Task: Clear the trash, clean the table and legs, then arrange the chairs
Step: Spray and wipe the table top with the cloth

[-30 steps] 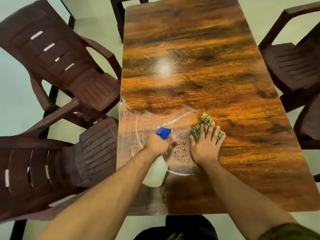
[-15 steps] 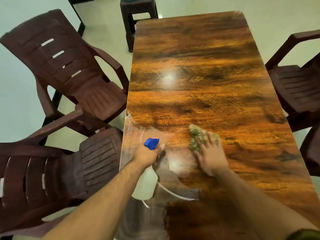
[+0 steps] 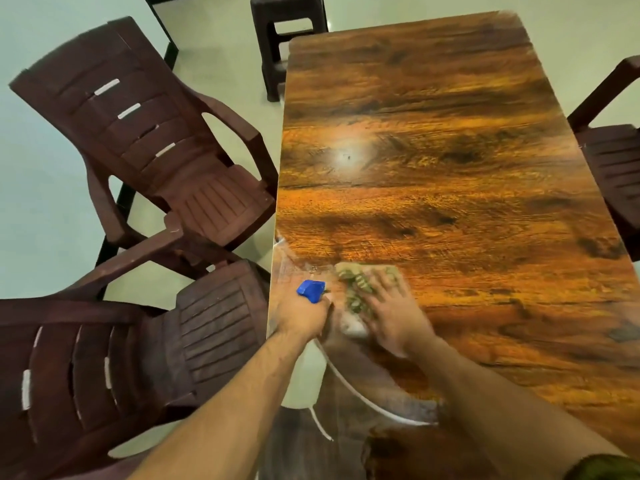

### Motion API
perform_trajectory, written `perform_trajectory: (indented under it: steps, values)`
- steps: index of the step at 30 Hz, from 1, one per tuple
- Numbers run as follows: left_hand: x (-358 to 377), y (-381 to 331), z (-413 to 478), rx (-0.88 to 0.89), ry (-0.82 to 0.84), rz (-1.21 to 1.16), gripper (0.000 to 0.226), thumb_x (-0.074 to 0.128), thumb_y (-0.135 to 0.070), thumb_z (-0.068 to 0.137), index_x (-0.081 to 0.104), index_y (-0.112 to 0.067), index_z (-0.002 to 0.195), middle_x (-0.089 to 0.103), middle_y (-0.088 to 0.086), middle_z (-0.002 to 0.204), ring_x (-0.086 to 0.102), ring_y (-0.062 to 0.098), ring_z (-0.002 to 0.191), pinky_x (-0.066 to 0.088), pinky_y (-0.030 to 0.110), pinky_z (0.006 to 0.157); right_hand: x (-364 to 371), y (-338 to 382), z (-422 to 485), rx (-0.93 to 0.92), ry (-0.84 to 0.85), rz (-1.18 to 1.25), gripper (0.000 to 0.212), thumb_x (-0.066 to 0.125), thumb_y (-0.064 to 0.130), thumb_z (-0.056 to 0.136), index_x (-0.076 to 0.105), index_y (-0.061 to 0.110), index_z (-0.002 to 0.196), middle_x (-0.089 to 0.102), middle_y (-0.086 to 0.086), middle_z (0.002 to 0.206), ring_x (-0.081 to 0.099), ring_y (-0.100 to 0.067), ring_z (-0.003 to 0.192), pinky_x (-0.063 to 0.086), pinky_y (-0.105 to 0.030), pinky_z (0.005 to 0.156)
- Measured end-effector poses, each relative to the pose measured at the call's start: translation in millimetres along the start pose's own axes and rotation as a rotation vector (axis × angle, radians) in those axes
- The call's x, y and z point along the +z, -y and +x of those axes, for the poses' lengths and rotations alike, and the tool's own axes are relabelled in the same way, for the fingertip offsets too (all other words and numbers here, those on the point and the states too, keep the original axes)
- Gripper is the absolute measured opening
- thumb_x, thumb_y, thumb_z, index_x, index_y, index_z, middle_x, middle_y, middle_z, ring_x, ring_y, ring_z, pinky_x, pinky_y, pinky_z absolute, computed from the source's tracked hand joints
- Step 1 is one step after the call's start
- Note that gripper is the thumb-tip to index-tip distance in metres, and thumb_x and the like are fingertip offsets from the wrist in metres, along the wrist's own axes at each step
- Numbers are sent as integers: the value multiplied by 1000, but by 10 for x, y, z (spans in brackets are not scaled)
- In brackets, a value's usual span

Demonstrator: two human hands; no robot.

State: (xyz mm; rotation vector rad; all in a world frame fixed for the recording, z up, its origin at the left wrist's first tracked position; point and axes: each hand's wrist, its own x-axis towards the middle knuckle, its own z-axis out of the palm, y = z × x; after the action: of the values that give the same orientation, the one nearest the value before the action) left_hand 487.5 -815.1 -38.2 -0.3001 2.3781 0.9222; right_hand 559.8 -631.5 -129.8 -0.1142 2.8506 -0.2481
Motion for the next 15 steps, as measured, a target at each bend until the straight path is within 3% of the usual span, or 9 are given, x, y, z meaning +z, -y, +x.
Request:
perform_trajectory:
  steps: [2, 4, 6, 8, 9, 11, 13, 15]
  values:
    - [-65, 48, 98, -99, -120, -38, 23, 63, -31, 92, 67, -12, 104, 69, 9, 95, 66, 28, 91, 49, 29, 79, -94, -70, 167, 355, -60, 75, 68, 14, 60, 100, 12, 27, 158, 0, -8, 167, -13, -29, 153, -7, -55, 121]
    - [-166, 129, 218, -222, -247, -138, 33, 67, -38, 87, 65, -8, 101, 69, 10, 91, 67, 30, 86, 54, 33, 77, -183, 17, 478, 611, -88, 176, 66, 18, 57, 101, 14, 24, 159, -2, -10, 167, -13, -30, 152, -7, -57, 121]
    - [-229, 223, 304, -247, -108, -181, 22, 68, -27, 85, 62, -7, 90, 65, 11, 82, 63, 26, 72, 50, 30, 64, -268, 187, 830, 742, -76, 247, 66, 21, 53, 102, 10, 22, 160, -9, -10, 166, -15, -32, 152, -8, -58, 120]
    - [-220, 319, 265, -265, 193, -221, 10, 66, -11, 83, 58, -7, 80, 58, 9, 72, 56, 20, 59, 47, 28, 57, -323, 376, 1121, 761, -67, 260, 66, 21, 52, 102, 7, 22, 160, -12, -11, 166, -17, -33, 151, -9, -59, 119]
    - [-236, 397, 247, -290, 247, -219, 12, 69, -14, 78, 59, -7, 80, 59, 9, 71, 57, 20, 57, 47, 28, 56, -325, 498, 1271, 713, -59, 252, 66, 21, 51, 103, 7, 22, 160, -13, -11, 166, -18, -34, 151, -11, -59, 119]
    - [-265, 516, 254, -304, 125, -128, 34, 69, -36, 68, 64, -9, 87, 69, 10, 78, 68, 26, 67, 52, 29, 60, -319, 722, 1450, 518, -35, 185, 65, 18, 52, 103, 5, 23, 159, -14, -11, 165, -21, -34, 150, -15, -59, 117]
    - [-391, 601, 313, -266, 4, -106, 47, 63, -50, 62, 68, -11, 87, 73, 11, 78, 72, 29, 72, 56, 31, 62, -261, 993, 1529, 157, 13, 61, 65, 15, 53, 102, 6, 24, 160, -15, -9, 165, -23, -32, 149, -15, -59, 118]
    - [-557, 663, 381, -239, -35, -168, 47, 65, -51, 65, 69, -9, 84, 72, 10, 68, 72, 28, 65, 60, 35, 63, -207, 1130, 1472, -260, 76, -41, 66, 15, 55, 100, 14, 24, 159, -11, -7, 165, -21, -29, 150, -13, -56, 119]
